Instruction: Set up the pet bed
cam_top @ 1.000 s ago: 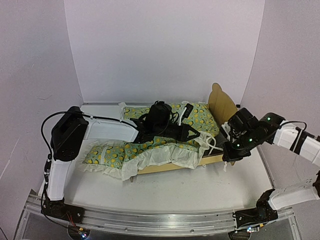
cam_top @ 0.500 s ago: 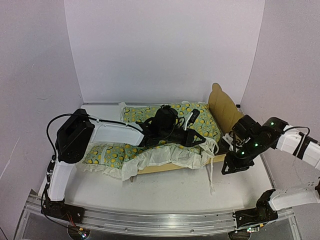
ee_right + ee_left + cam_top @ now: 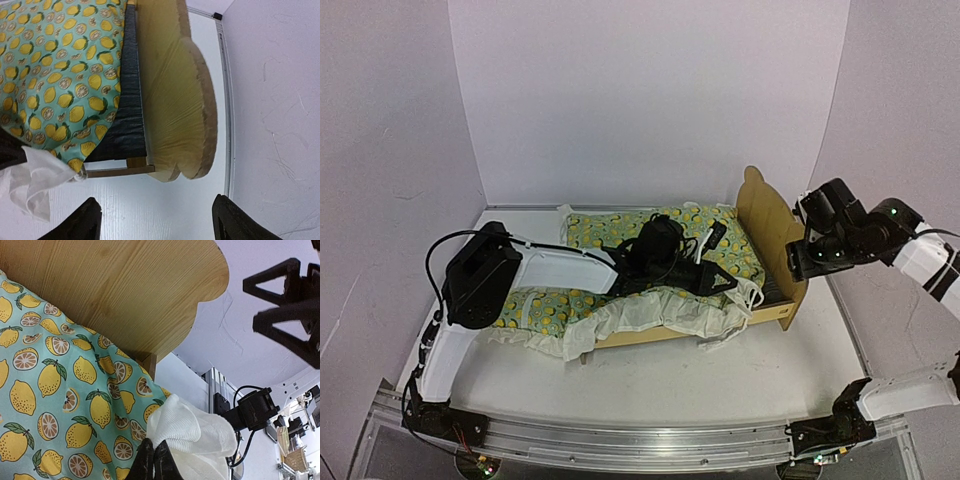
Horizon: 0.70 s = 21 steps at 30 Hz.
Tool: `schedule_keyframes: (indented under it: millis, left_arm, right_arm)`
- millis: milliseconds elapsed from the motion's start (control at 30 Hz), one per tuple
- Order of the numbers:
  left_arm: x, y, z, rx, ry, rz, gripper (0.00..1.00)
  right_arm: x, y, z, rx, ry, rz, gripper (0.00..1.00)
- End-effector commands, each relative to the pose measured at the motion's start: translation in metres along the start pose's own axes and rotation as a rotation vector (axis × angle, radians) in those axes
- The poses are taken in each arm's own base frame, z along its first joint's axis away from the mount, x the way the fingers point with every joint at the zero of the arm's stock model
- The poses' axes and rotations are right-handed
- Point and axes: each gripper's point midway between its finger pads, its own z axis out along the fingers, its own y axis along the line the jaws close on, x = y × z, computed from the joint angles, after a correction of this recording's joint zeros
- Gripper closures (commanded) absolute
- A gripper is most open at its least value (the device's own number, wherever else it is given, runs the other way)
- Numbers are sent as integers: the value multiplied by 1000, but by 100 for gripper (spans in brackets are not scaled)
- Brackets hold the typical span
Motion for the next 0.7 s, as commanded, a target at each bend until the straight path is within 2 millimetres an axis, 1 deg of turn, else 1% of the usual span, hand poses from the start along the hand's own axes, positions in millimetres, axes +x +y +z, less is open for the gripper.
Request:
schedule_keyframes:
  millis: [0, 100, 133, 167, 233, 300, 433, 500, 567, 633, 667]
  left_arm:
    - [-22, -12, 8, 34, -63, 92, 100]
    - [-23, -7, 14, 27, -71, 93, 100]
    - [-25, -6, 16, 27, -76, 92, 100]
    - [-28, -6, 19, 31, -83, 94, 100]
    - [-30, -5, 26, 36, -92, 97, 100]
    - [-33, -6, 31, 48, -97, 95, 100]
    - [-31, -9, 39, 62, -99, 100, 100]
    - [-28, -8, 40, 60, -92, 101, 100]
    - [-28, -6, 35, 37, -90, 106, 99]
    - [-32, -6, 25, -18, -88, 122, 88]
    - [-34, -3, 17, -63, -85, 130, 79]
  right_arm:
    - [-40, -23, 16, 26, -44, 38, 21]
    - [-50, -29, 41, -14, -24, 95, 23]
    - [-52, -25, 47, -28, -16, 84, 24]
    - [-55, -19, 52, -55, -9, 65, 27]
    - [-59, -4, 59, -120, 6, 51, 36]
    - [-63, 9, 59, -187, 5, 40, 39]
    - [-61, 16, 59, -234, -8, 40, 49]
    - [-60, 20, 56, -259, -11, 48, 60]
    - [-59, 22, 53, -267, -17, 66, 68]
    - [-58, 27, 51, -282, -22, 85, 73]
    - [-58, 29, 50, -288, -20, 102, 76]
